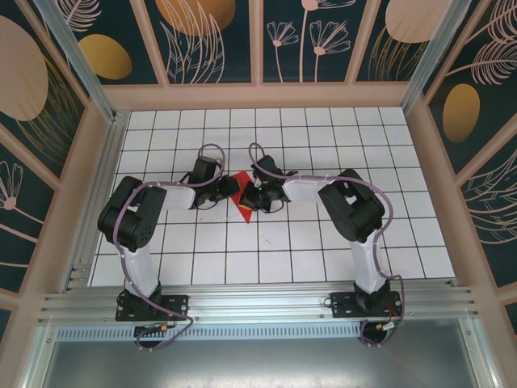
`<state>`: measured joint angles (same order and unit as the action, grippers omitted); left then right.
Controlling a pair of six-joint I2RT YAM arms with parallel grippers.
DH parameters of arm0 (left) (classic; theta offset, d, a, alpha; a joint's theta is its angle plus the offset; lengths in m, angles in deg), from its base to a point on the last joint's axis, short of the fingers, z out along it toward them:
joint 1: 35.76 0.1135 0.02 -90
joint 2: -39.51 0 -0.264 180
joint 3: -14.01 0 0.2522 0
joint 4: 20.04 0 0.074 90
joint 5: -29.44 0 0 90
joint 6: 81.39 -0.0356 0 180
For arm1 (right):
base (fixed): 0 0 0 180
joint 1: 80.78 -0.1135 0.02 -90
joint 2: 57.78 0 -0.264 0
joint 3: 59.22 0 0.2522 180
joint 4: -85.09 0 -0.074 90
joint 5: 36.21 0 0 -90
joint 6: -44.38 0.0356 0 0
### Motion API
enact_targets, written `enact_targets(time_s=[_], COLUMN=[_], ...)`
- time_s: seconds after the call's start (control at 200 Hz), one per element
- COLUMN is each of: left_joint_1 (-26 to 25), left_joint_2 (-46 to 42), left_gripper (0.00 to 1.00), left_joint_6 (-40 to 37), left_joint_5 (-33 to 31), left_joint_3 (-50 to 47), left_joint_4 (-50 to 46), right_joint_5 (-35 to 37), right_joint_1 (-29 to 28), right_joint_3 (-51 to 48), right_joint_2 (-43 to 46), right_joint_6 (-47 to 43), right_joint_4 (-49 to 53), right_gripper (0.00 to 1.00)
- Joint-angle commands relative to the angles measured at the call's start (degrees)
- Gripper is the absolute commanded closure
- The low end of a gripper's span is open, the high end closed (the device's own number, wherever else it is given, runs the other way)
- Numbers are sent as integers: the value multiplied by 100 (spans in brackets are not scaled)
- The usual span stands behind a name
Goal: Fold a paper plane with a square sheet of paper (pick it up from the middle)
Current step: Third fold the triangle at the center of the table.
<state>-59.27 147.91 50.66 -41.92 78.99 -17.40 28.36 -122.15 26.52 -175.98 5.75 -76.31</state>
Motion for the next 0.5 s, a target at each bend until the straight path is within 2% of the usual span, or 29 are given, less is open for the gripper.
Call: enact_targets(time_s=[0.0,0.205,0.495], left_joint_1=[4,7,82], left_joint_2=[184,116,-363], left_gripper=[75,75,75], left_joint_6=[-91,-83,102], left_joint_5=[88,62,-95], left_joint_3=[63,71,64], left_joint_4=[-143,-174,-208], right_joint_5=[-7,56,82], right_joint_1=[-37,-38,-38], right_joint_3=[140,149,88], right_joint_2=[-177,-187,-187], right_joint_6=[-22,-19,-67], right_joint_4=[33,39,5], right_gripper=[87,71,64])
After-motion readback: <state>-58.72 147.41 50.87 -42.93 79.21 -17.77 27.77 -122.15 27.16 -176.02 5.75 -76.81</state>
